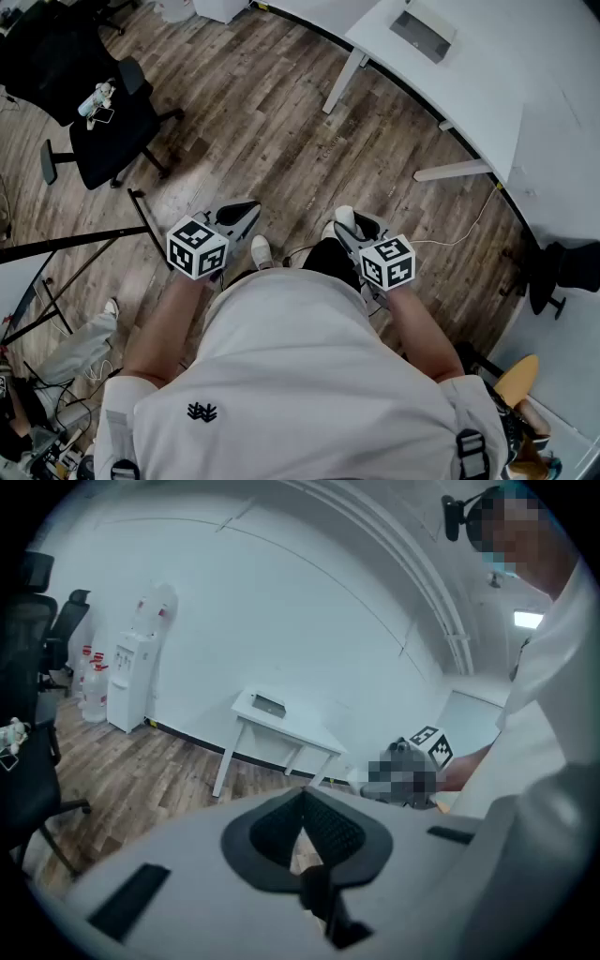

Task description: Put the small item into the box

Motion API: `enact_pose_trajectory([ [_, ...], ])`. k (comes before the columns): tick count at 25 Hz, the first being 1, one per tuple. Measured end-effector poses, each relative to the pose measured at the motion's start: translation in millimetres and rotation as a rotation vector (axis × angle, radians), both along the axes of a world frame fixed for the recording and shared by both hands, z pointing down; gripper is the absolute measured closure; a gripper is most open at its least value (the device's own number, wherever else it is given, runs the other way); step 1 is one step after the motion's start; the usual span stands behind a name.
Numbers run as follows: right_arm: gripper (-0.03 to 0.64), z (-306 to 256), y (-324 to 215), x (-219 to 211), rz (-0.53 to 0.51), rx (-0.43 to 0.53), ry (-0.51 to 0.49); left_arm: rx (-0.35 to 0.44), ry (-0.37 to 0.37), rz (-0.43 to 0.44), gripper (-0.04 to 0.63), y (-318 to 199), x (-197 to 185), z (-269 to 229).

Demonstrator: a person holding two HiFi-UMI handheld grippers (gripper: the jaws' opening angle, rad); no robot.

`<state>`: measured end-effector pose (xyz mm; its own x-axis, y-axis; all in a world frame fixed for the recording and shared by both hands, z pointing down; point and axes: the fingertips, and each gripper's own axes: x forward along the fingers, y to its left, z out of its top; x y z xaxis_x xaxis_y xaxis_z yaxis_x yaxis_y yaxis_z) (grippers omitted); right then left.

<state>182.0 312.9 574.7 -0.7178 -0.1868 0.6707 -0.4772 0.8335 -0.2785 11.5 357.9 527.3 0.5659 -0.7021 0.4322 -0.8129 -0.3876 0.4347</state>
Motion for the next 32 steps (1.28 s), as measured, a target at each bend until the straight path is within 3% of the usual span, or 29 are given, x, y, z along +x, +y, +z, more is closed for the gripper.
enact_pose_trajectory([
  [5, 0.442, 3, 20, 1, 0.008, -0.035, 0.033, 0.003, 0.007, 0.031, 0.588, -3, -5, 4],
  [11, 0.442, 1, 0, 4, 0.061, -0.063, 0.020, 0.025, 0.025, 0.065, 0.588, -39, 14, 0],
  [17, 0.443, -5, -66, -27, 0.133, -0.077, -0.063, 0.020, -0.002, 0.063, 0.588, -80, -1, -14],
  [22, 0.443, -9, -122, -50, 0.175, -0.063, -0.108, 0.014, -0.084, 0.089, 0.588, -119, -25, -13],
  [27, 0.443, -17, -174, -38, 0.242, -0.090, -0.137, 0.057, -0.161, 0.132, 0.588, -173, -9, -29],
  [32, 0.443, -12, -219, -29, 0.320, -0.114, -0.146, 0.085, -0.141, 0.177, 0.588, -221, 8, -37],
])
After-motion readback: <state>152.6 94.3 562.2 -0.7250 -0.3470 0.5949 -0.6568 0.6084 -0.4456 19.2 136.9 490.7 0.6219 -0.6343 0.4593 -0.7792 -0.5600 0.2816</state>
